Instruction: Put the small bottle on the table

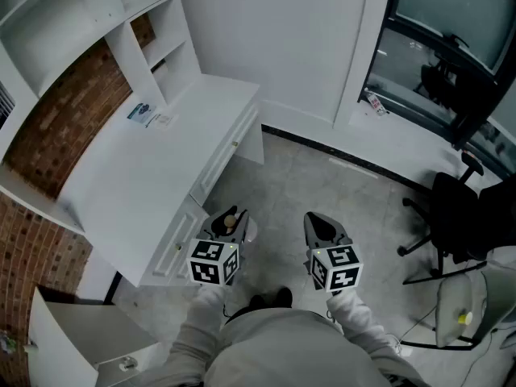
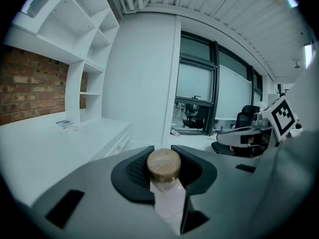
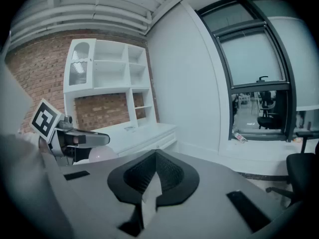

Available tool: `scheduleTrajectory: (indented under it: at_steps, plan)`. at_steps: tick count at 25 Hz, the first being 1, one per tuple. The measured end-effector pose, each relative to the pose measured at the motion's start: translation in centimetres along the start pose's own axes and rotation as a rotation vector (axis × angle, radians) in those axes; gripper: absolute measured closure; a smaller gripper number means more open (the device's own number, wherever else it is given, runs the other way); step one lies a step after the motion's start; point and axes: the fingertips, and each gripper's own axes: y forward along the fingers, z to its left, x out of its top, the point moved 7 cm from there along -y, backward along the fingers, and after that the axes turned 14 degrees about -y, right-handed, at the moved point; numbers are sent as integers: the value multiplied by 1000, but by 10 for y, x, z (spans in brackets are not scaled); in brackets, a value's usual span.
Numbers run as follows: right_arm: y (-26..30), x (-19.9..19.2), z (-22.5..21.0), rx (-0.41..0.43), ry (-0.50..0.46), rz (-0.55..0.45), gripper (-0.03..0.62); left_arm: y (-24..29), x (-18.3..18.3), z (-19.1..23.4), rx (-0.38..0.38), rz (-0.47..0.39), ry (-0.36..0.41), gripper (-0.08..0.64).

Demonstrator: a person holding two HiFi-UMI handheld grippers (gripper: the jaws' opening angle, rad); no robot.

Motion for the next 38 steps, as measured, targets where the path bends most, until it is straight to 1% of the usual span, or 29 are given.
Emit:
scheduleTrajectory:
  at_steps: [4,10,15,19,22,25,30,34,38]
  plan:
    - [2,3,-5,14,-10,-16,565,3,5,-3,2,-6,5,444]
    - [-1,0,-16,31,1,-30,565,10,11,-10,2,-7,37,445]
    - [8,0,-20,37,15,-18,565,12,20,3,38,-20,25,445]
    - [24,5,-31,35,13,-26,565,28,29,16,59,-16,24,445]
    - [45,7,-41,47,28,-17,565,47,37,30,67,-20,14,444]
    - [73,14,-53,41,34,-14,565,72,50,47,64,-24,12,444]
    - [136,37,-72,29,40,-17,565,118,85,83,54,-31,24,444]
    - [188,55,-83,25,62,-4,565,156,114,115,43,-34,19,445]
    - [237,74,-91,24,71,4,565,191,139,147,30,-22,38,445]
